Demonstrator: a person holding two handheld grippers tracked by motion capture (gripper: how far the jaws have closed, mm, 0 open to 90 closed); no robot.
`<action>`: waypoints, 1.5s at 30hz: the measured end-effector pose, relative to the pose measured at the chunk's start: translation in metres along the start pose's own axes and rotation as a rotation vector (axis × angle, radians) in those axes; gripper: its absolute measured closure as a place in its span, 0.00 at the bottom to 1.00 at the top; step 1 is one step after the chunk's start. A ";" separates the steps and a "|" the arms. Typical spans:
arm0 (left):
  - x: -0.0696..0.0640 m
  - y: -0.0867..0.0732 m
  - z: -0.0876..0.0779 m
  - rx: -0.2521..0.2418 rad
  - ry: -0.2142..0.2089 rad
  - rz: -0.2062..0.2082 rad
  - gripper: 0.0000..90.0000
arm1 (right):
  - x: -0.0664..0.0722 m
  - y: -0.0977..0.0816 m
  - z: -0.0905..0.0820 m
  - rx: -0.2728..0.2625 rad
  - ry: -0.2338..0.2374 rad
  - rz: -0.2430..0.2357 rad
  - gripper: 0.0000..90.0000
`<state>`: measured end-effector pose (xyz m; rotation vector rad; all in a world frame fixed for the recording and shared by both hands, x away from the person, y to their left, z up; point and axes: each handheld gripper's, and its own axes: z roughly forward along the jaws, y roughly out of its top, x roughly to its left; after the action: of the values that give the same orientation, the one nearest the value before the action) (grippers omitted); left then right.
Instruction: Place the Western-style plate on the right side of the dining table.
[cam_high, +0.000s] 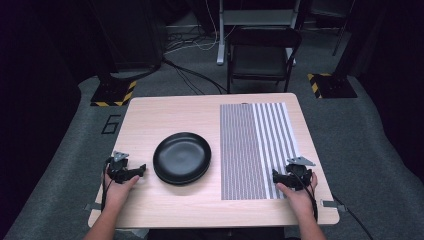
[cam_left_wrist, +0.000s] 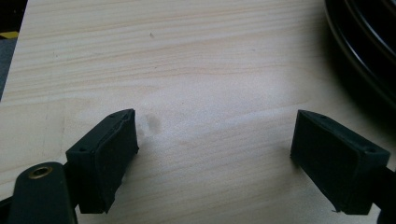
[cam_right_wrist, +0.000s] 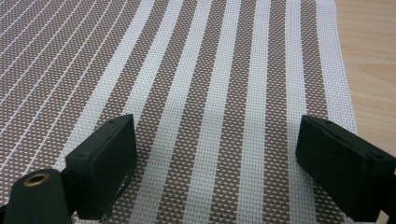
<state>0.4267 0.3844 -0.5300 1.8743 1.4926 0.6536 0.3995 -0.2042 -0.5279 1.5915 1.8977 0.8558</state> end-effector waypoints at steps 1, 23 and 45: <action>0.000 0.000 0.000 0.000 0.000 0.000 0.16 | 0.000 0.000 0.000 0.000 0.000 0.000 0.13; -0.002 0.000 -0.001 -0.020 0.005 -0.011 0.29 | 0.002 -0.001 -0.001 -0.004 -0.010 0.008 0.15; -0.001 0.004 -0.033 -0.043 -0.083 -0.127 0.58 | 0.017 0.012 -0.013 0.034 0.065 0.024 0.61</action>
<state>0.4057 0.3883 -0.5048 1.7372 1.5180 0.5386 0.3950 -0.1883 -0.5105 1.6284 1.9516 0.9001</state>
